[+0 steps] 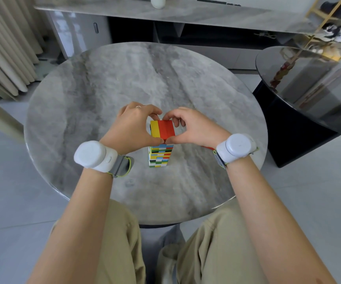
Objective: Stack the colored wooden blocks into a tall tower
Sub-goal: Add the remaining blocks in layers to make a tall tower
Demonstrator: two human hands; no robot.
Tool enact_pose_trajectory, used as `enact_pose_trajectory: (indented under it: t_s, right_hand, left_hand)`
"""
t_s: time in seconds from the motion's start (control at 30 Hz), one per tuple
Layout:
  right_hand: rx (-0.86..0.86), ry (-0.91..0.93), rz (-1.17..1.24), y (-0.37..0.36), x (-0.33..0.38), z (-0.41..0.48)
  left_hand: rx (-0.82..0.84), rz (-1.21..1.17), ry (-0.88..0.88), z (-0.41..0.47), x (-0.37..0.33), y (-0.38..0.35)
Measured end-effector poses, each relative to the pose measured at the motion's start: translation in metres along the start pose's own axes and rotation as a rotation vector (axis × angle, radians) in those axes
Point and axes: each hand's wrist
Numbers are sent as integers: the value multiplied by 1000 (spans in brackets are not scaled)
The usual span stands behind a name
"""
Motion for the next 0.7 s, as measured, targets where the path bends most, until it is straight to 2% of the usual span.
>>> enact_pose_trajectory:
  t_s: [0.7]
  right_hand:
    - [45,-66,3,3,5,-9]
  left_hand:
    - [55,-12,3,-6,-1,-2]
Point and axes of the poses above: each hand's wrist, its own z-axis towards the middle knuckle, its own y-axis out of the back of the hand, x = y × z, and after that the axes turned 13 degrees about y, right-handed
